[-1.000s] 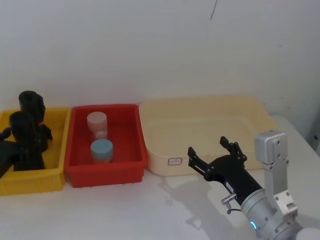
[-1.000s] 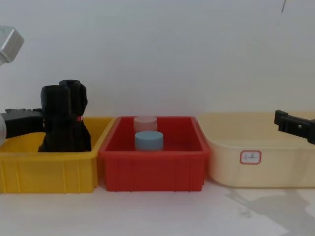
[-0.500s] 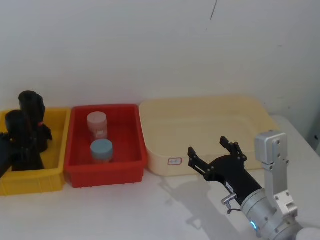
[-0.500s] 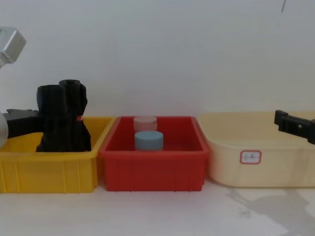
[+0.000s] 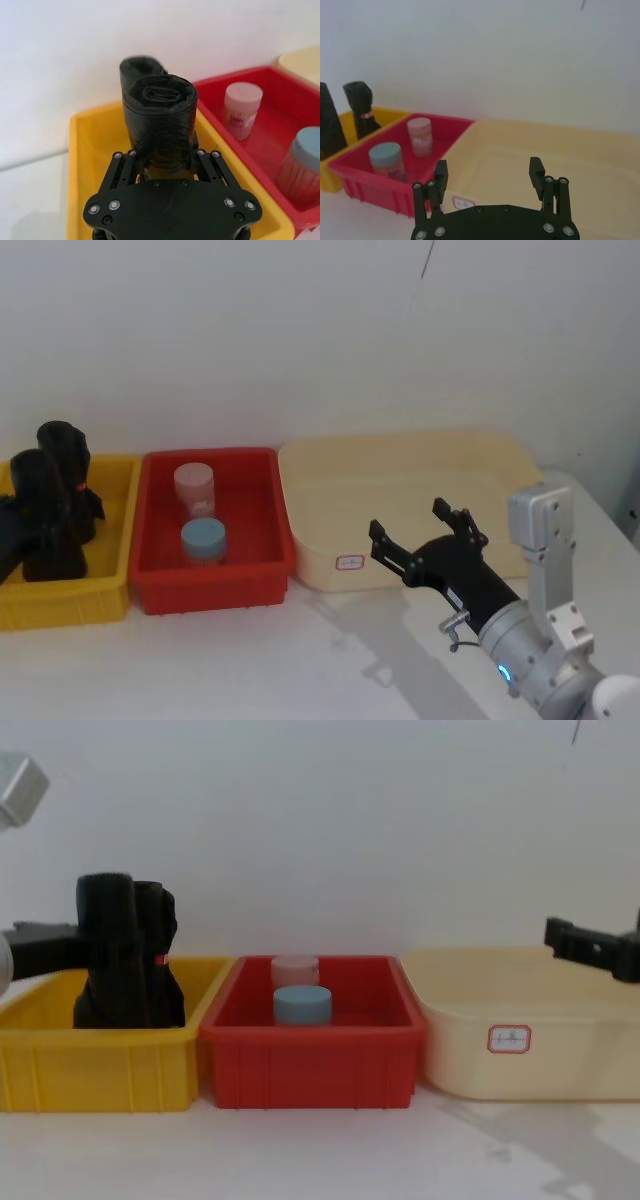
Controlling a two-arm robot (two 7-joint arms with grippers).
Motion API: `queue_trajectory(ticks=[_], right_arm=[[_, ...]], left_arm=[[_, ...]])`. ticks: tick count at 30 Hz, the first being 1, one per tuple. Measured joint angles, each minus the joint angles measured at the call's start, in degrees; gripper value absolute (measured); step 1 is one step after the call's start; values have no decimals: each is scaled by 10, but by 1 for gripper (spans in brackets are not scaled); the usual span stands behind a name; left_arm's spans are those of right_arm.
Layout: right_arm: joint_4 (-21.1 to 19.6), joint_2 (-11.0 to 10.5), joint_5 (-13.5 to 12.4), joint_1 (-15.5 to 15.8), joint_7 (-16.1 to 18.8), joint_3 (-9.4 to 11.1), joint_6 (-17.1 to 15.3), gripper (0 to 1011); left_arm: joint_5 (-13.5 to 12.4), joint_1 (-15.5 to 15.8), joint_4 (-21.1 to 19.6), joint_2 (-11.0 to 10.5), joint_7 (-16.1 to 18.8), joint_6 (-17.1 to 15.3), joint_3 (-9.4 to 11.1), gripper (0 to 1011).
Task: Pick up the garbage bag with the one hand and transfer it to the other hand.
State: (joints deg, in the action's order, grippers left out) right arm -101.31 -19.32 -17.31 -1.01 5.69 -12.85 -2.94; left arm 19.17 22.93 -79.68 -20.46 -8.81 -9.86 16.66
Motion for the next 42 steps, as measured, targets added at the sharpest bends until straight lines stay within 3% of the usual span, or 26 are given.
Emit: queue_trajectory(ticks=[10, 23, 32, 42], right_arm=[[-4, -4, -13, -45, 43, -7, -20, 1004], [6, -18, -16, -97, 95, -29, -37, 1004], [20, -28, 4, -118, 121, -50, -34, 1004], [35, -34, 43, -137, 147, -83, -4, 1004]], left_arm=[[9, 8, -46, -11, -20, -5, -14, 422], [34, 48, -87, -10, -56, -22, -26, 422], [67, 68, -86, 6, -81, -55, -19, 422], [103, 90, -64, 32, -108, -96, 2, 422]])
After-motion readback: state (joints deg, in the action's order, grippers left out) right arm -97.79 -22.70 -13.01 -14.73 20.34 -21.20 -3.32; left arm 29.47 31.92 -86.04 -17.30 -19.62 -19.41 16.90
